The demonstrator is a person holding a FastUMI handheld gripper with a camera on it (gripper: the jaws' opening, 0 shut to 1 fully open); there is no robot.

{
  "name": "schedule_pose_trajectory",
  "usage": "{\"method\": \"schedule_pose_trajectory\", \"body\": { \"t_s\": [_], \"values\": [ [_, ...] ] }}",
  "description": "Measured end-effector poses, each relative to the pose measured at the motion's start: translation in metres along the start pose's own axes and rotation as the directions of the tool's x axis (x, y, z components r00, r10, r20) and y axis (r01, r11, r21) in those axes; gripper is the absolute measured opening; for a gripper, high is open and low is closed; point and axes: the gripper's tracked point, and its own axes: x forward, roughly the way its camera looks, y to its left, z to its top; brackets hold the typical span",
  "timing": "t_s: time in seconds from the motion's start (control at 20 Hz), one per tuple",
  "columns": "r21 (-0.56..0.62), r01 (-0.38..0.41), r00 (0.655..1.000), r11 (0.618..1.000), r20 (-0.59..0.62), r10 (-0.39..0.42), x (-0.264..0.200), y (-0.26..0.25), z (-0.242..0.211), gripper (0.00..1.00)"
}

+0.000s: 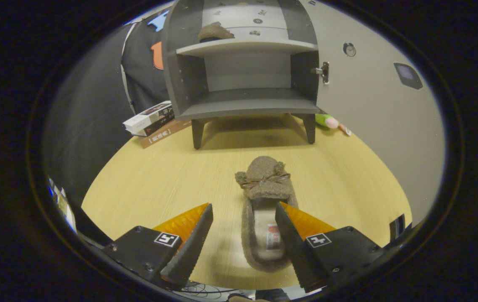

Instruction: Open the shoe cabinet door, grab the shoes and put them into the shoe cabinet, then close the shoe cabinet door.

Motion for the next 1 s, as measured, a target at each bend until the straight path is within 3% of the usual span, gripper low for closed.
{"method": "schedule_pose_trajectory", "body": {
  "t_s": [0.15, 0.45, 0.55, 0.7, 0.85, 1.0],
  "values": [
    [0.063, -0.031, 0.998, 0.998, -0.059, 0.035, 0.031, 0.002, 0.004, 0.94],
    [0.072, -0.044, 0.992, 0.996, -0.112, 0.052, 0.058, 0.000, 0.005, 0.92],
    [0.052, -0.036, 0.990, 0.998, -0.135, 0.043, 0.062, -0.006, 0.004, 0.81],
    [0.054, -0.063, 0.986, 0.997, -0.153, 0.071, 0.062, -0.006, 0.006, 0.29],
    [0.037, -0.137, 0.980, 0.990, -0.141, 0.141, 0.047, 0.005, 0.016, 0.11],
    [0.000, -0.153, 0.984, 0.988, -0.097, 0.152, 0.023, 0.008, 0.044, 0.09]
  ]
}}
